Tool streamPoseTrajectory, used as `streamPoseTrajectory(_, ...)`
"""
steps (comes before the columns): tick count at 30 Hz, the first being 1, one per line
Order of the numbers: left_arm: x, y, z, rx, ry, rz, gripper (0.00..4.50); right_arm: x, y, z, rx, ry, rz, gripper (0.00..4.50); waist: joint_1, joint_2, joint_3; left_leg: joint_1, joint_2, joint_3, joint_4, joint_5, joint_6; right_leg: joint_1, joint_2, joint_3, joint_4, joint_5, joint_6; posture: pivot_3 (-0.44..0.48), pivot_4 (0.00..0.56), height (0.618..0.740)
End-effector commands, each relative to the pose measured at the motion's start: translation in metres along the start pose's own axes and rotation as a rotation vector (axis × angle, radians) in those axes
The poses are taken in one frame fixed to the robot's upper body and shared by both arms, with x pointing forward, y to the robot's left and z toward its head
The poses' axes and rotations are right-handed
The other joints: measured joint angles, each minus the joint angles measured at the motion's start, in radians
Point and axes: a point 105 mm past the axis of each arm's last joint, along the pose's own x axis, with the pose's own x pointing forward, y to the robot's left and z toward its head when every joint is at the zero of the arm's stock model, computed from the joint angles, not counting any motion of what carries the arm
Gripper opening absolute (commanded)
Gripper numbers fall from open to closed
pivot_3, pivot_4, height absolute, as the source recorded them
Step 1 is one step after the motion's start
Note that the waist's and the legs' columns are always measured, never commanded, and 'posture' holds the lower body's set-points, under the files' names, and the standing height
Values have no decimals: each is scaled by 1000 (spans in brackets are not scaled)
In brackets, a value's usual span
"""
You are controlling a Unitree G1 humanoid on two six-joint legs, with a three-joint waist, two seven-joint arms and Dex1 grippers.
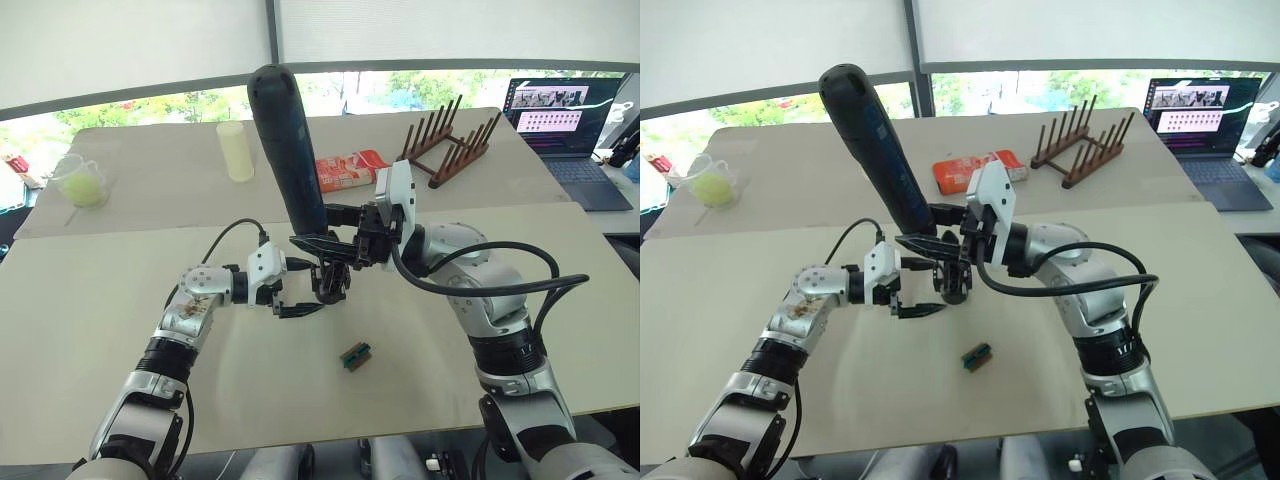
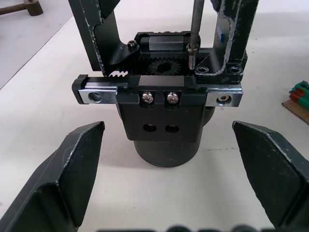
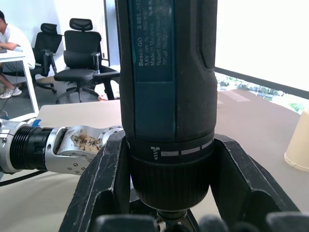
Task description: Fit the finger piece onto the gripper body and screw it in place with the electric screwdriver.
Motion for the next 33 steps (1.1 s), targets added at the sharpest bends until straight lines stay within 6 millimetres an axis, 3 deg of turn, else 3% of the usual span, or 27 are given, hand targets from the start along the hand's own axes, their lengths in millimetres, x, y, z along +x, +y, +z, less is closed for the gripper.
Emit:
streamPoseTrajectory(1, 1, 2, 11, 44, -27, 1, 4500, 2, 5, 32, -84, -95, 27, 1906, 0, 0, 0, 0, 0, 0, 0, 0, 0, 0, 0, 0, 0, 0, 0, 0, 150, 740)
streamPoseTrajectory(12, 2, 2, 11, 46, -28, 3, 4500, 4, 8, 40, -68, -121, 40, 1906, 0, 0, 0, 0, 0, 0, 0, 0, 0, 0, 0, 0, 0, 0, 0, 0, 150, 740)
streamPoseTrajectory(33, 1, 3, 11, 47, -29, 4, 4500, 1, 3, 28, -68, -82, 16, 1906, 0, 0, 0, 0, 0, 0, 0, 0, 0, 0, 0, 0, 0, 0, 0, 0, 150, 740)
